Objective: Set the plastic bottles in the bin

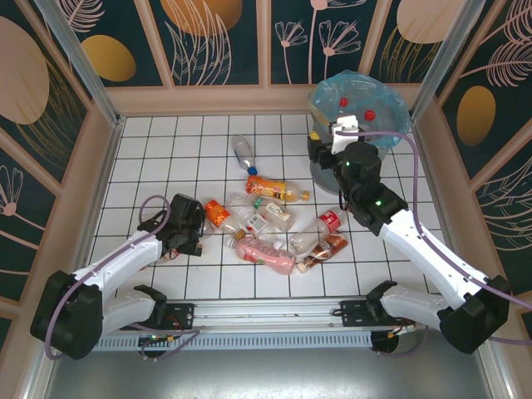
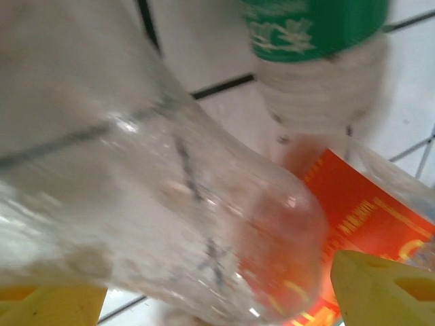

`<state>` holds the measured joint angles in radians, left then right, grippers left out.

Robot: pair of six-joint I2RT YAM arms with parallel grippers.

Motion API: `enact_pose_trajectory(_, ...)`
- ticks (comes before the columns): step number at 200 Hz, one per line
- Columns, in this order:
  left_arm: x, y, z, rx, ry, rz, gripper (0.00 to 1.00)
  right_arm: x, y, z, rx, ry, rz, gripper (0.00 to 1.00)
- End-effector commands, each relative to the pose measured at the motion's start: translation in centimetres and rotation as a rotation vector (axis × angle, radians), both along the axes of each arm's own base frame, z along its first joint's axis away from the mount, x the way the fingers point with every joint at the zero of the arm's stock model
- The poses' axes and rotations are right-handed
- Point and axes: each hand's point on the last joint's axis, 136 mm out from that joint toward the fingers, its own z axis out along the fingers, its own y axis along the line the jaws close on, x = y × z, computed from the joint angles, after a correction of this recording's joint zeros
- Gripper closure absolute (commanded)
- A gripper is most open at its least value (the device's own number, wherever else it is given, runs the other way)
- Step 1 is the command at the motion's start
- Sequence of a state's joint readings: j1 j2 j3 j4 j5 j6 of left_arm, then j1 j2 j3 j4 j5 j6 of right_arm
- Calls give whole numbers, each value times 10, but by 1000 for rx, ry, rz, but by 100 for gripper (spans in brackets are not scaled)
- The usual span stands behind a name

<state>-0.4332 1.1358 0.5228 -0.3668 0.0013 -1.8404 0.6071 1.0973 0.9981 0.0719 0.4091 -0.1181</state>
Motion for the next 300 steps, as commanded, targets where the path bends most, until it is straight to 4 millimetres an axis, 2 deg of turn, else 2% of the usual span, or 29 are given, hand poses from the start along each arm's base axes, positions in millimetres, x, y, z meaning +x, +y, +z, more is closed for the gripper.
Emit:
enact_pose_trajectory(1,-16,8,-15,-2,37,10,16,-1,-2,10,35,-34,5,21)
enact_pose_trajectory(67,-30,16,-24,30,42,-37,25,-1,1,6,60,-15,20,21)
enact_pose_trajectory(98,-39,22,-23,47,36,-39,38,-2,2,3,67,-5,25,21)
enact_pose_trajectory(116,-40,30,-10,79,8,-29,45,-2,2,3,72,-2,27,21)
enact_pose_trajectory(146,-36,52,36,187,-68,-6,46,-3,4,7,78,-7,35,21)
enact_pose_trajectory(167,-35,71,85,271,-146,31,46,-4,4,10,82,-9,38,21)
enact_pose_trajectory(173,-40,80,97,308,-149,46,46,-4,4,11,85,-9,39,21)
enact_pose_trajectory(190,-34,99,146,403,-268,69,46,-4,7,13,93,-7,52,21)
enact_pose_trajectory(215,-4,111,236,667,-503,-71,49,-5,15,20,108,2,97,21)
enact_pose_trajectory(231,24,101,288,801,-626,-189,44,-7,24,26,114,14,143,22)
enact_pose_trajectory(255,55,80,335,939,-730,-350,45,-11,35,37,126,30,203,22)
enact_pose_trajectory(275,79,56,354,998,-815,-484,51,-16,43,47,141,44,254,22)
enact_pose_trajectory(288,93,39,352,1025,-838,-546,52,-21,47,51,152,50,285,22)
enact_pose_trajectory(300,100,16,350,1086,-858,-628,53,-25,51,59,166,50,322,23)
